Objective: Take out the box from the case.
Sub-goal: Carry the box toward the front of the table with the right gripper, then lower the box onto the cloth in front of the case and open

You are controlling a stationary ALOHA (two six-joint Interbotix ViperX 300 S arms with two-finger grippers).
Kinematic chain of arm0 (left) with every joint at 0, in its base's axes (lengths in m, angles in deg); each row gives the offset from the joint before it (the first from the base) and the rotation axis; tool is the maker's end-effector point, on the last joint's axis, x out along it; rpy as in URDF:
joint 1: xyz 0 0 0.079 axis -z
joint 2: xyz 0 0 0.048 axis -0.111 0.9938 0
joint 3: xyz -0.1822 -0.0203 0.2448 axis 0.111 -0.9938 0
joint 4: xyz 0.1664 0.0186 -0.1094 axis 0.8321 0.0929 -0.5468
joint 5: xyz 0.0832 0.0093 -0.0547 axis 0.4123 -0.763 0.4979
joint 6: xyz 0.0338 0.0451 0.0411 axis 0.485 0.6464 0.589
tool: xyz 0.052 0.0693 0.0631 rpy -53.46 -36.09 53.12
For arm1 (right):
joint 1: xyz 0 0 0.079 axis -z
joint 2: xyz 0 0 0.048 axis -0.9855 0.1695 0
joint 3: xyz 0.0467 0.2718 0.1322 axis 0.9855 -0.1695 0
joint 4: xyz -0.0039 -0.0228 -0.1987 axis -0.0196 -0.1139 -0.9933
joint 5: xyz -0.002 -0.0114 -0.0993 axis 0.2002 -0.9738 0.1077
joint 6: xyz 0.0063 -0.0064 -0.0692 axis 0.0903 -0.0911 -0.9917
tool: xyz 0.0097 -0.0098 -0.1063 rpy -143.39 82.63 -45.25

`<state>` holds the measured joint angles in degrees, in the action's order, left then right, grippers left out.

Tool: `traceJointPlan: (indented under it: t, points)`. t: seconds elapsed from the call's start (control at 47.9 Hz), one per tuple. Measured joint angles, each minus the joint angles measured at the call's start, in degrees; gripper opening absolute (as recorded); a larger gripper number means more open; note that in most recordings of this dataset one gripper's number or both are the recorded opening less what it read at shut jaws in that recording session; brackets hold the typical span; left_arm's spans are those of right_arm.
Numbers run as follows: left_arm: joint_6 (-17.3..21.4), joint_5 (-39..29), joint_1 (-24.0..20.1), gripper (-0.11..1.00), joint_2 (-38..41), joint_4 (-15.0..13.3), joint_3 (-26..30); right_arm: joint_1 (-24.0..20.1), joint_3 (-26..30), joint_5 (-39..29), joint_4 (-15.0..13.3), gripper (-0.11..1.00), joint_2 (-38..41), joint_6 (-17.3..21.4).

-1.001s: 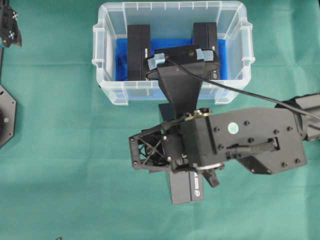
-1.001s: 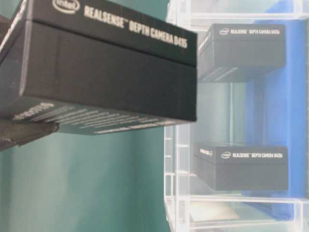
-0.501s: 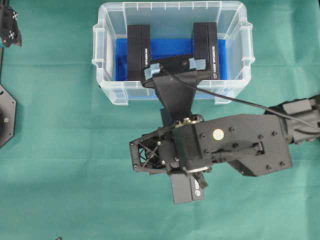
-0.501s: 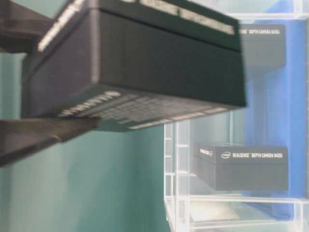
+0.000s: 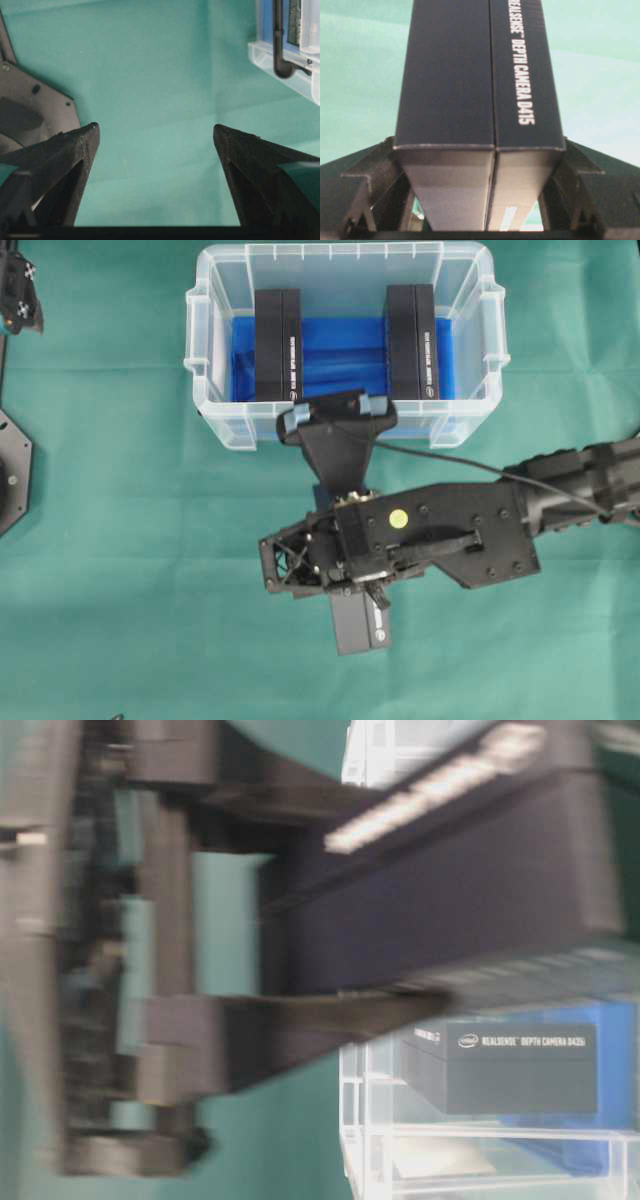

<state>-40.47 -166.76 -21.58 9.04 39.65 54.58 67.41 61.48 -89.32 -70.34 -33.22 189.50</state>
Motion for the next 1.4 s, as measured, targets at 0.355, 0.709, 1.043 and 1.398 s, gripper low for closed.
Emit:
traceJointPlan:
  t: [0.355, 0.709, 1.043, 1.398]
  points:
    - [0.0, 0.0, -0.1, 0.96, -0.1, 0.0, -0.1, 0.4, -11.2, 11.2, 1.3, 0.66, 0.0, 0.0]
    - [-0.1, 0.0, 0.0, 0.96, -0.2, 0.0, -0.2, 0.8, -16.8, 16.4, 1.3, 0.66, -1.0, -0.4]
    - [-0.2, 0.0, -0.1, 0.96, -0.2, 0.0, -0.2, 0.6, -18.9, 19.6, 1.4, 0.66, -2.0, -0.4]
    - [-0.2, 0.3, -0.1, 0.96, -0.2, 0.1, -0.2, 0.8, -18.9, 20.2, 1.3, 0.67, -2.1, -0.9]
